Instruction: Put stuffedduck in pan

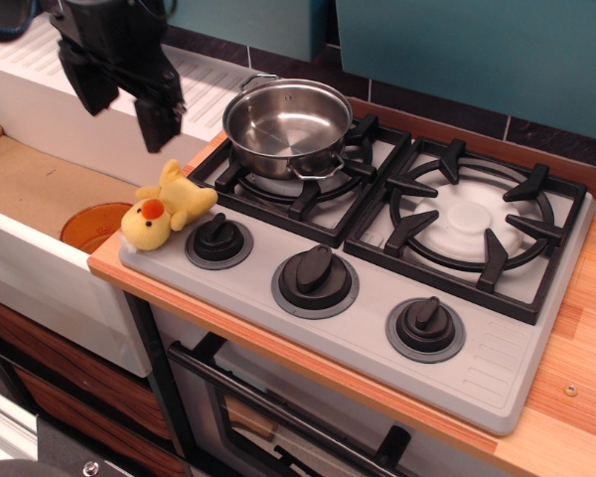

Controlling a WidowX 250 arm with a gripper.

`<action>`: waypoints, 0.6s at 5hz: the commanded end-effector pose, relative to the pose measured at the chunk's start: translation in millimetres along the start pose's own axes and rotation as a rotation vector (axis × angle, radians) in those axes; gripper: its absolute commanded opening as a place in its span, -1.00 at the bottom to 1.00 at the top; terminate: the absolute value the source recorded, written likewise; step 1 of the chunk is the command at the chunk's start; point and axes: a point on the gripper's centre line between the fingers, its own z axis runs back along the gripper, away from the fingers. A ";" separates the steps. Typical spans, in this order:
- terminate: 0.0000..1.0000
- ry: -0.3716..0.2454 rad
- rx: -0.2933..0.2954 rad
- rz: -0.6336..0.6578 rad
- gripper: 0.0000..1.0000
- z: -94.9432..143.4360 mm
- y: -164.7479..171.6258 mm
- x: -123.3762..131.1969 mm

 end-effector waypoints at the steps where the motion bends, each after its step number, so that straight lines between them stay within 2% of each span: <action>1: -1.00 -0.101 0.014 0.006 1.00 -9.2 -8.4 7.3; 2: -1.00 -0.121 0.021 -0.013 1.00 -26.4 -5.7 5.2; 3: -1.00 -0.136 -0.001 0.000 1.00 -42.7 -9.9 -0.2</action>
